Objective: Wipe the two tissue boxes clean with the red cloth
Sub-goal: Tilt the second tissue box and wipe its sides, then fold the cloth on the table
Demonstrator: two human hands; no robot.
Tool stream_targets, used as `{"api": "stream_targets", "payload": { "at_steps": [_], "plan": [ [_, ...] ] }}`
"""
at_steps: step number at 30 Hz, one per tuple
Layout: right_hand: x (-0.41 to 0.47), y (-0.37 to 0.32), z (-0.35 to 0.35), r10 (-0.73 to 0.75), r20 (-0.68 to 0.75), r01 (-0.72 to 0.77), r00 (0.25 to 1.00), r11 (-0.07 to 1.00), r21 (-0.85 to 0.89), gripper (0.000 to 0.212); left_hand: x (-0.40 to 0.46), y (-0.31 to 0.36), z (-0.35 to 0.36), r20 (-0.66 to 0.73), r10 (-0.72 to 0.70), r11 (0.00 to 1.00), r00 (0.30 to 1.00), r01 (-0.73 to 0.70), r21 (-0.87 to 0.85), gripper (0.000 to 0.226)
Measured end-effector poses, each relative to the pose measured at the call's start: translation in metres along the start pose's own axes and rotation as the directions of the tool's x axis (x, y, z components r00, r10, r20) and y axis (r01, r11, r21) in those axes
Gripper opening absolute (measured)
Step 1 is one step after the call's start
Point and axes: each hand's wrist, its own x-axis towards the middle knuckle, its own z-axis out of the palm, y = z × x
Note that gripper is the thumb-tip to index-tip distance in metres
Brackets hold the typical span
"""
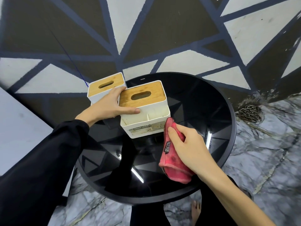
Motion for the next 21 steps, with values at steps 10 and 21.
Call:
{"api": "stream_targets", "payload": {
  "at_steps": [10, 21],
  "plan": [
    [-0.002, -0.015, -0.011, -0.156, 0.186, 0.181, 0.97, 0.975, -0.125, 0.04, -0.029, 0.0, 0.024, -0.213, -0.007, 0.998, 0.977, -0.007, -0.067, 0.12],
    [0.018, -0.029, -0.007, -0.241, 0.45, 0.415, 0.86, 0.842, -0.344, 0.074, -0.133, 0.02, 0.101, -0.71, -0.055, 0.96, 0.702, -0.157, -0.23, 0.008]
  ]
}}
